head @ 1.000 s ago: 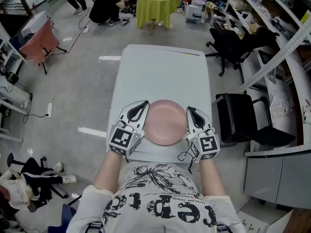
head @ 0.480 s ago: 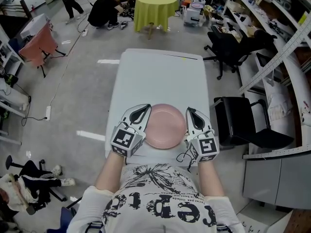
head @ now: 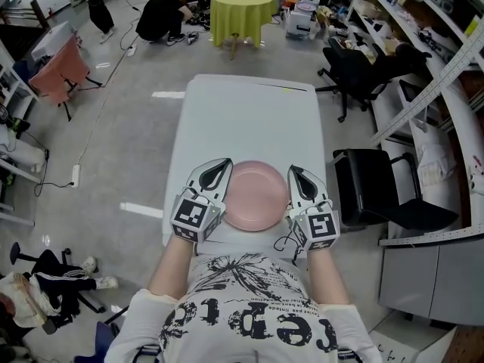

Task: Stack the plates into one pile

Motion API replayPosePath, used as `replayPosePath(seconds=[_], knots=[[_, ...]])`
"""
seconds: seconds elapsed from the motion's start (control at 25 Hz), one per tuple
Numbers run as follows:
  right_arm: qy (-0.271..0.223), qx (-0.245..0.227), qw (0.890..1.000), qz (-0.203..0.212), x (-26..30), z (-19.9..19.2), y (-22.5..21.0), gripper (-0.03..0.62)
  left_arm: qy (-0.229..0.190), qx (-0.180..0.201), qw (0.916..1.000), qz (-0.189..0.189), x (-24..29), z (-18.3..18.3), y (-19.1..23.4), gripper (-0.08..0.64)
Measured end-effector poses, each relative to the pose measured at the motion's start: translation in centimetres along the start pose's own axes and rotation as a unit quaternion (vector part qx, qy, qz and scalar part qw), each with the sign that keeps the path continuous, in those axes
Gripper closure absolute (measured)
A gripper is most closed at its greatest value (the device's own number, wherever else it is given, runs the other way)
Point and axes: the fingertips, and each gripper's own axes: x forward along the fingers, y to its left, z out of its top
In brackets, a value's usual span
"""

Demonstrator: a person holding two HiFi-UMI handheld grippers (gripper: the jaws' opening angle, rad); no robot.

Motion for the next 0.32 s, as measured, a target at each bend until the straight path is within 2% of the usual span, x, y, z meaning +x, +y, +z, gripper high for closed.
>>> replayPosePath(seconds=[0.32], knots=[[0.005,0.004,1.000,0.007,-0.07,-0.43,-0.13,0.586,0.005,0.010,0.9999,-0.007,0.40,0.01,-0.69,0.557]])
